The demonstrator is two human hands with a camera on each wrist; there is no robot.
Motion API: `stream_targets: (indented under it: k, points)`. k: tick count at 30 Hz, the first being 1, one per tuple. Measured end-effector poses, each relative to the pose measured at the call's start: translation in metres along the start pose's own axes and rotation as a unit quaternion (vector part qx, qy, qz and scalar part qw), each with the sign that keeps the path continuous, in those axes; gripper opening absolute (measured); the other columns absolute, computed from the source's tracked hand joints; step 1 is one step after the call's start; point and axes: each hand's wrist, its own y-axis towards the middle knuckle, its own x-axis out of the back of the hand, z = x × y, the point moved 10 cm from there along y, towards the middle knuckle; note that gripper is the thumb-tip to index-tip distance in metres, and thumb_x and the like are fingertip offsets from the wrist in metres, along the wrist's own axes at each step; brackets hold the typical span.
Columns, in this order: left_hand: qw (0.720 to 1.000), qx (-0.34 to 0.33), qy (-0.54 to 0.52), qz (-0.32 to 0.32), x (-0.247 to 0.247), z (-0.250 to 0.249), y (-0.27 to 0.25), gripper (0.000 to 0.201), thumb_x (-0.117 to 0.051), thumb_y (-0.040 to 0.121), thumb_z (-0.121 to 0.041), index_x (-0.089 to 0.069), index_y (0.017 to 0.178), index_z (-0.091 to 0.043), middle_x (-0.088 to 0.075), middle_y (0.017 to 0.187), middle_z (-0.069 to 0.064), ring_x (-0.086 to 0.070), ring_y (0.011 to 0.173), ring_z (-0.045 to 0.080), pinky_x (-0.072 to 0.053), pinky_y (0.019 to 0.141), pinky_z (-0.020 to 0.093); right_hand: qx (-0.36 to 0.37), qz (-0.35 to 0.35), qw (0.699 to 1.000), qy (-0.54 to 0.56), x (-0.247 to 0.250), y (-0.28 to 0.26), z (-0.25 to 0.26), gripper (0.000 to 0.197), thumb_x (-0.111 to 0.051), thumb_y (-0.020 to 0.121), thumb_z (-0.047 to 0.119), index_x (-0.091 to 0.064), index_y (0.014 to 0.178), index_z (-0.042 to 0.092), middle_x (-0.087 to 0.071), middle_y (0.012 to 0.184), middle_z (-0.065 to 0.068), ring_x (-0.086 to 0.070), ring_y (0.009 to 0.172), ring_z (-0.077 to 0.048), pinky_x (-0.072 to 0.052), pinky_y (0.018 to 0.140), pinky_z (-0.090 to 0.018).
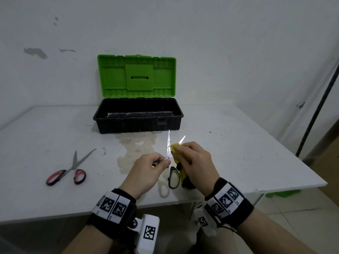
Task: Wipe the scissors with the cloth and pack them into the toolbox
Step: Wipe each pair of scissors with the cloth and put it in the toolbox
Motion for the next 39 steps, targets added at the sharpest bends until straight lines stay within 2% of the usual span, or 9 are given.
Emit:
stream_targets:
  k: [6, 10, 14, 17, 22, 25, 28, 32, 39]
  points:
    - [1.0, 0.014, 0.009, -0.003, 0.001, 0.004, -0.004, 0.029, -0.069, 0.09, -0.039, -0.067, 0.074, -0.015, -0.051, 0.061, -0.007, -0.044, 0.053, 0.007, -0.041, 0.058, 0.026, -0.097, -0.052, 0.993, -0.034, 0.035, 0.022, -0.044, 0.016, -0.063, 0.092, 0.015, -0.072, 0.105, 0.014, -0.065, 0.098, -0.001, -0.061, 0.08, -0.011, -0.039, 0.077, 0.0]
    - [1.0, 0.011, 0.028, 0.008, 0.004, 0.002, -0.002, 0.029, -0.069, 0.09, -0.041, -0.066, 0.072, -0.018, -0.052, 0.06, -0.008, -0.045, 0.054, 0.006, -0.04, 0.059, 0.026, -0.029, -0.009, 0.999, -0.028, 0.029, 0.011, -0.01, 0.017, -0.063, 0.092, 0.02, -0.07, 0.107, 0.018, -0.061, 0.099, 0.006, -0.057, 0.082, -0.005, -0.046, 0.077, -0.009]
    - [0.999, -0.007, 0.045, 0.021, 0.004, -0.005, 0.0, 0.031, -0.069, 0.09, -0.042, -0.066, 0.072, -0.017, -0.053, 0.062, -0.006, -0.045, 0.055, 0.006, -0.04, 0.06, 0.028, 0.029, 0.056, 0.998, -0.032, -0.002, -0.008, 0.012, 0.019, -0.063, 0.092, 0.021, -0.07, 0.11, 0.016, -0.062, 0.098, -0.001, -0.061, 0.082, -0.013, -0.052, 0.073, -0.023]
    - [0.997, -0.026, 0.069, 0.028, 0.004, -0.009, 0.0, 0.031, -0.068, 0.091, -0.041, -0.066, 0.071, -0.018, -0.056, 0.065, -0.004, -0.048, 0.059, 0.006, -0.041, 0.062, 0.027, 0.028, 0.053, 0.998, -0.032, -0.008, -0.01, 0.008, 0.017, -0.064, 0.092, 0.019, -0.071, 0.107, 0.017, -0.061, 0.096, -0.002, -0.061, 0.077, -0.014, -0.053, 0.069, -0.025]
    - [0.996, -0.013, 0.076, 0.036, 0.007, -0.002, -0.002, 0.03, -0.069, 0.09, -0.041, -0.067, 0.071, -0.018, -0.055, 0.063, -0.005, -0.048, 0.058, 0.006, -0.041, 0.061, 0.026, -0.069, -0.003, 0.997, -0.042, 0.016, 0.009, -0.03, 0.016, -0.063, 0.092, 0.019, -0.073, 0.103, 0.013, -0.06, 0.093, 0.0, -0.053, 0.069, -0.001, -0.042, 0.072, -0.005]
    - [0.997, 0.006, 0.056, 0.043, 0.005, 0.002, -0.004, 0.03, -0.069, 0.09, -0.041, -0.068, 0.072, -0.018, -0.051, 0.059, -0.008, -0.044, 0.052, 0.004, -0.039, 0.058, 0.025, -0.083, -0.043, 0.995, -0.038, 0.033, 0.015, -0.035, 0.014, -0.065, 0.091, 0.016, -0.074, 0.101, 0.013, -0.063, 0.093, -0.002, -0.052, 0.068, 0.003, -0.036, 0.073, 0.002]
    - [0.998, 0.013, 0.06, 0.034, 0.007, 0.004, -0.001, 0.029, -0.069, 0.091, -0.04, -0.068, 0.072, -0.018, -0.05, 0.059, -0.008, -0.043, 0.052, 0.004, -0.038, 0.059, 0.025, -0.037, -0.017, 0.999, -0.029, 0.025, 0.006, -0.009, 0.015, -0.064, 0.091, 0.02, -0.072, 0.103, 0.016, -0.061, 0.096, 0.002, -0.054, 0.074, -0.002, -0.042, 0.075, -0.005]
    - [0.997, 0.007, 0.057, 0.048, 0.001, 0.001, 0.0, 0.028, -0.07, 0.09, -0.04, -0.067, 0.069, -0.021, -0.051, 0.061, -0.007, -0.044, 0.056, 0.007, -0.038, 0.06, 0.029, 0.02, 0.048, 0.998, -0.018, -0.007, -0.013, 0.014, 0.017, -0.067, 0.089, 0.019, -0.072, 0.105, 0.017, -0.063, 0.094, -0.001, -0.061, 0.079, -0.013, -0.053, 0.071, -0.024]
    - [0.995, 0.008, 0.082, 0.054, 0.003, 0.001, -0.005, 0.025, -0.068, 0.091, -0.039, -0.067, 0.071, -0.023, -0.058, 0.066, -0.009, -0.049, 0.059, 0.002, -0.041, 0.062, 0.024, -0.077, -0.011, 0.997, -0.03, 0.012, 0.004, -0.031, 0.015, -0.067, 0.09, 0.019, -0.075, 0.102, 0.016, -0.063, 0.092, 0.0, -0.06, 0.078, -0.012, -0.049, 0.076, -0.021]
